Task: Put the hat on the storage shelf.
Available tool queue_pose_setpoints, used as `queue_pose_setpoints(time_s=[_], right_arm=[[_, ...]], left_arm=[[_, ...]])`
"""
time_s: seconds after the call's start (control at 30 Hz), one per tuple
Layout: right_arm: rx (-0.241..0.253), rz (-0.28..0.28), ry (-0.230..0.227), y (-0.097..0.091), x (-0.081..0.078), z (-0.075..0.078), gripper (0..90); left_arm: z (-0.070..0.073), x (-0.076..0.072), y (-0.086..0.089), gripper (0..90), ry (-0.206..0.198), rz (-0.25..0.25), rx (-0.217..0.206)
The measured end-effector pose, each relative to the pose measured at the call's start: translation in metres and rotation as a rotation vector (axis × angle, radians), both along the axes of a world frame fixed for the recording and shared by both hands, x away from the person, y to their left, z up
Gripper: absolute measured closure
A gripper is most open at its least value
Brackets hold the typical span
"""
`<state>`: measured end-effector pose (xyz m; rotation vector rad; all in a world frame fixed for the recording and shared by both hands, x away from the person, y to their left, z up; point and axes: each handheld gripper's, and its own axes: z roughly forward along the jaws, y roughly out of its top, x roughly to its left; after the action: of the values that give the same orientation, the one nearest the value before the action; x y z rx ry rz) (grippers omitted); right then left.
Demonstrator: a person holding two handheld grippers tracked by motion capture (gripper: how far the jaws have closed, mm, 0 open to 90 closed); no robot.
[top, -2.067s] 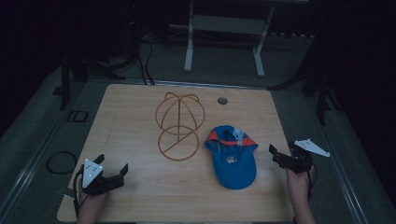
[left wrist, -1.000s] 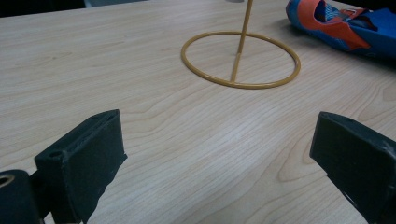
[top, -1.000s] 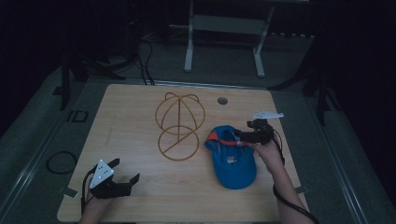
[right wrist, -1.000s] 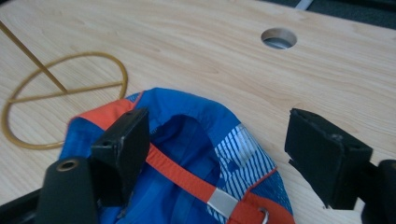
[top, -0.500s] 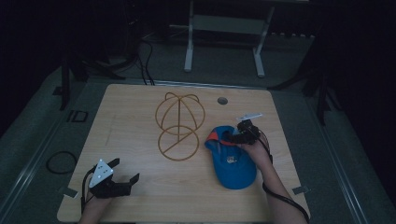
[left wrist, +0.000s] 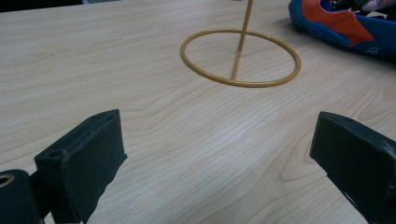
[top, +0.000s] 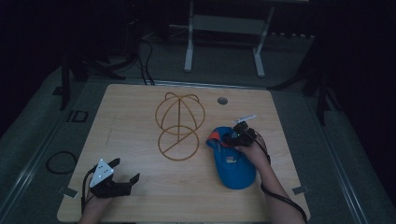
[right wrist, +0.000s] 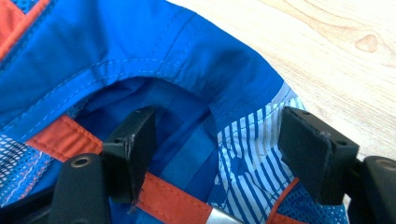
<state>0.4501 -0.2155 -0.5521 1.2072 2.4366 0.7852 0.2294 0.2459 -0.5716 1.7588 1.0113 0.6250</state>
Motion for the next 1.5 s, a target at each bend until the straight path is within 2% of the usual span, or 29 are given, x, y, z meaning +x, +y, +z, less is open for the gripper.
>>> queue_pose_setpoints(time_s=[0.03,0.07,0.17,0.2,0.27,0.3,0.33,0.37,0.43,0.47,0.6,0.67,0.7,0.73,0.77,0.83,0.87,0.9,0.93,1.0,1.1,1.2,1.27,1.3,1.33,1.37,1.4,1.43,1.5], right_arm=[[-0.001,0.003,0.001,0.000,0.000,0.001,34.0],[-0.003,0.012,0.005,0.001,-0.002,0.003,42.7],[-0.011,0.027,0.012,0.003,-0.003,0.004,53.3],[-0.011,0.027,0.012,0.003,-0.003,0.004,53.3],[-0.014,0.055,0.007,0.005,-0.004,0.005,64.8],[-0.014,0.055,0.007,0.005,-0.004,0.005,64.8],[-0.012,0.071,-0.004,0.007,-0.006,0.005,74.5],[-0.009,0.071,-0.006,0.007,-0.007,0.004,74.5],[-0.010,0.070,-0.013,0.007,-0.008,0.004,83.7],[-0.015,0.065,-0.026,0.007,-0.009,0.003,85.5],[-0.031,0.049,-0.042,0.009,-0.012,0.004,87.4],[-0.018,0.033,-0.063,0.007,-0.015,0.007,87.5],[-0.010,0.033,-0.089,0.005,-0.019,0.012,87.6],[-0.010,0.033,-0.089,0.005,-0.019,0.012,87.6],[-0.009,0.032,-0.112,0.003,-0.023,0.018,87.7],[-0.004,0.025,-0.124,0.001,-0.025,0.022,87.7],[0.016,0.023,-0.140,-0.003,-0.029,0.030,87.7],[0.016,0.023,-0.140,-0.003,-0.029,0.030,87.7],[0.032,0.018,-0.164,-0.007,-0.033,0.037,87.6],[0.041,0.018,-0.169,-0.010,-0.035,0.041,87.6],[0.065,0.016,-0.206,-0.020,-0.043,0.054,87.7],[0.089,0.007,-0.216,-0.025,-0.046,0.061,87.7],[0.119,-0.005,-0.230,-0.030,-0.049,0.068,87.7],[0.119,-0.005,-0.230,-0.030,-0.049,0.068,87.7],[0.149,-0.007,-0.261,-0.034,-0.057,0.081,87.7],[0.149,-0.007,-0.261,-0.034,-0.057,0.081,87.7],[0.167,-0.002,-0.281,-0.036,-0.062,0.090,87.7],[0.167,-0.002,-0.281,-0.036,-0.062,0.090,87.7],[0.177,0.004,-0.307,-0.036,-0.070,0.102,87.7]], left_arm=[[0.000,0.000,0.000,3.3,-0.001,0.004,0.002],[0.000,0.000,0.000,3.4,-0.002,0.000,0.002],[0.000,0.000,-0.001,3.3,-0.001,0.003,0.006],[0.000,0.000,-0.001,3.3,-0.001,0.003,0.004],[0.000,0.000,-0.001,3.3,-0.003,0.003,0.003],[0.000,0.000,-0.001,3.3,-0.002,0.003,0.003],[0.000,0.000,-0.002,3.3,-0.001,0.004,0.005],[0.000,0.000,-0.002,3.3,0.001,0.003,0.003],[0.000,0.000,-0.002,3.3,0.002,0.005,0.002],[0.000,0.000,-0.001,3.3,0.005,0.003,-0.001],[0.000,0.000,-0.001,3.3,0.009,0.007,-0.010],[0.001,0.001,0.000,3.3,0.016,0.007,-0.017],[0.001,0.001,0.000,3.3,0.018,0.009,-0.021],[0.001,0.001,-0.001,3.3,0.018,0.010,-0.022],[0.001,0.001,-0.001,3.3,0.017,0.007,-0.022],[0.002,0.001,-0.001,3.3,0.019,0.009,-0.026],[0.002,0.001,-0.001,3.3,0.019,0.006,-0.031],[0.003,0.001,-0.002,3.3,0.021,0.008,-0.032],[0.003,0.001,-0.002,3.3,0.023,0.009,-0.031],[0.004,0.001,-0.004,3.3,0.028,0.008,-0.029],[0.005,0.003,-0.005,3.4,0.050,-0.002,-0.048],[0.007,0.004,-0.006,3.4,0.065,-0.010,-0.073],[0.010,0.004,-0.008,3.4,0.056,-0.015,-0.068],[0.010,0.004,-0.008,3.4,0.056,-0.015,-0.068],[0.017,0.003,-0.009,3.4,0.050,-0.032,-0.093],[0.017,0.003,-0.009,3.4,0.050,-0.032,-0.093],[0.021,0.003,-0.010,3.4,0.050,-0.046,-0.113],[0.021,0.003,-0.010,3.4,0.050,-0.046,-0.113],[0.026,0.004,-0.011,3.4,0.051,-0.053,-0.126]])
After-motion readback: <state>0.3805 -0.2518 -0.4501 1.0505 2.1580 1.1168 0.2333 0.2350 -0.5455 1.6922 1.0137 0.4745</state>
